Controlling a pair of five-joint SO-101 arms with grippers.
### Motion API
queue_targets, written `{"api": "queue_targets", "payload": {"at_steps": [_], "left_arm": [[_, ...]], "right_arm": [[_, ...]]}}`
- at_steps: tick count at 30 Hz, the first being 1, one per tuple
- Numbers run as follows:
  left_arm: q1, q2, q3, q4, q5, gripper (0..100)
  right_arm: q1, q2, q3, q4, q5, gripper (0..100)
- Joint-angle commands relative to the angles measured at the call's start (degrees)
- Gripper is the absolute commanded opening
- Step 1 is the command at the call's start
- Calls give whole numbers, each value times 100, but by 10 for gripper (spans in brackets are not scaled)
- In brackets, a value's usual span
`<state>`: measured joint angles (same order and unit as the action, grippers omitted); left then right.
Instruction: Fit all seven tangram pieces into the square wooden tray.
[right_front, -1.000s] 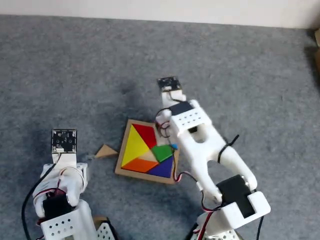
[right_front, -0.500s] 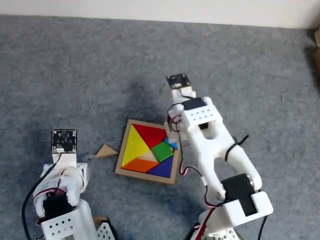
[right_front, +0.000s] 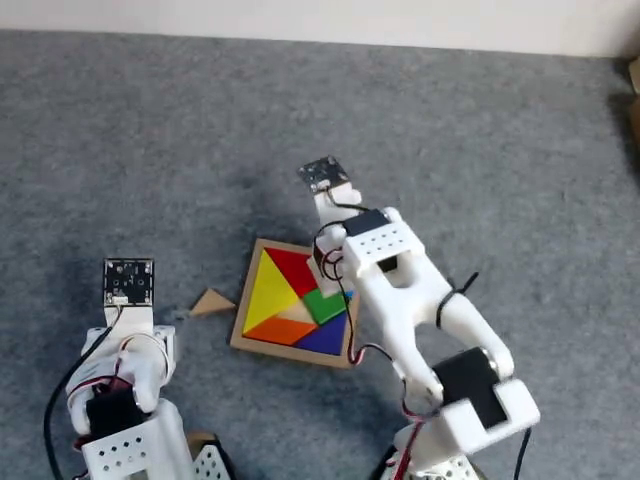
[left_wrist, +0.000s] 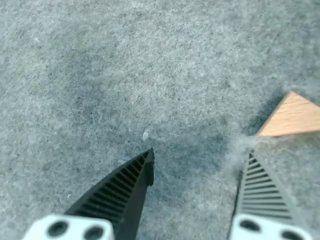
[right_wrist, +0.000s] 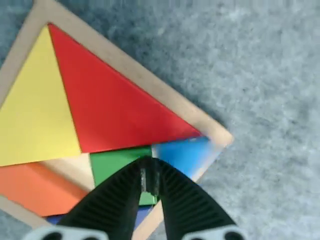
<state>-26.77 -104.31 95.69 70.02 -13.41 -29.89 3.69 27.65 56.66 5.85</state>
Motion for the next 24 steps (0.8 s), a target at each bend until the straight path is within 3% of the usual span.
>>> {"api": "queue_targets", "payload": {"at_steps": [1, 8, 18, 24], "left_arm": [[-84, 4, -101, 0, -44, 270], [-84, 4, -101, 0, -44, 270], [-84, 4, -101, 0, -44, 270], [-84, 4, -101, 9, -44, 270]], "right_arm": [[101, 251, 4, -40, 26, 5], [163, -92, 22, -13, -387, 5], [-145, -1279, 4, -13, -413, 5], [163, -1596, 48, -48, -387, 5]]}}
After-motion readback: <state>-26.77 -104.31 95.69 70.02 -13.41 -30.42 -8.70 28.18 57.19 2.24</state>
